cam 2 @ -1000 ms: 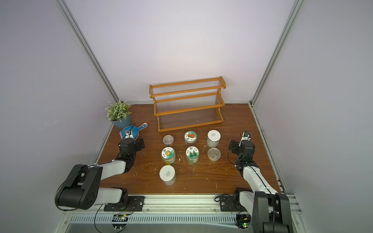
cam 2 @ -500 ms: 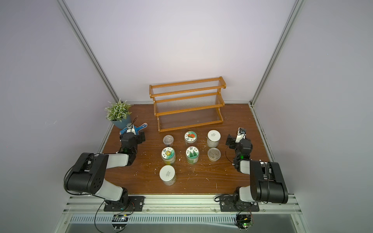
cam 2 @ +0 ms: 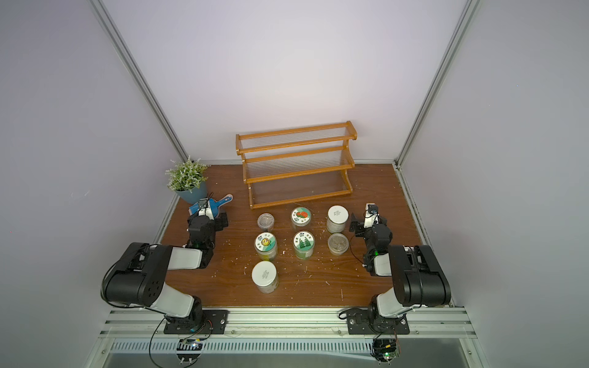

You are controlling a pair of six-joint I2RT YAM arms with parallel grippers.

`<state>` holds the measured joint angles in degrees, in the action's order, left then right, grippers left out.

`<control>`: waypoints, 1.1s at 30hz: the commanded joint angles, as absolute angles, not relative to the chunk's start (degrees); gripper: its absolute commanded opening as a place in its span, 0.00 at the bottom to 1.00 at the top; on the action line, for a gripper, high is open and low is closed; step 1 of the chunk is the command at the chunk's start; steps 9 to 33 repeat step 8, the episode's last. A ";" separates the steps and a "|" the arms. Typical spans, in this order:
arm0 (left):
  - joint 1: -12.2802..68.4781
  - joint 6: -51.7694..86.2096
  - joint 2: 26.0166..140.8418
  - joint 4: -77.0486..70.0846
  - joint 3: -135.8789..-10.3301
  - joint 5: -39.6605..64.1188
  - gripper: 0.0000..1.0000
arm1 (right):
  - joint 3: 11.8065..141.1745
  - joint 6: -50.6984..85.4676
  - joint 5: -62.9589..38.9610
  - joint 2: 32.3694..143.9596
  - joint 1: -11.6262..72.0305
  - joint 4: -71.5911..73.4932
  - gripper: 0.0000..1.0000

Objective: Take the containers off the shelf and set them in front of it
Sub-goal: Reset both arms

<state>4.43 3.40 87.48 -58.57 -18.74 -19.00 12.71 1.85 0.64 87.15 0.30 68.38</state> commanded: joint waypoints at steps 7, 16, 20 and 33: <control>3.61 3.95 86.57 -61.41 -18.40 -20.04 1.00 | 12.59 0.97 2.11 87.10 0.38 73.22 0.99; 3.61 3.91 86.57 -61.32 -18.46 -20.05 1.00 | 12.60 0.97 2.11 87.09 0.35 73.26 0.99; 3.61 3.91 86.57 -61.32 -18.46 -20.05 1.00 | 12.60 0.97 2.11 87.09 0.35 73.26 0.99; 3.61 3.91 86.57 -61.32 -18.46 -20.05 1.00 | 12.60 0.97 2.11 87.09 0.35 73.26 0.99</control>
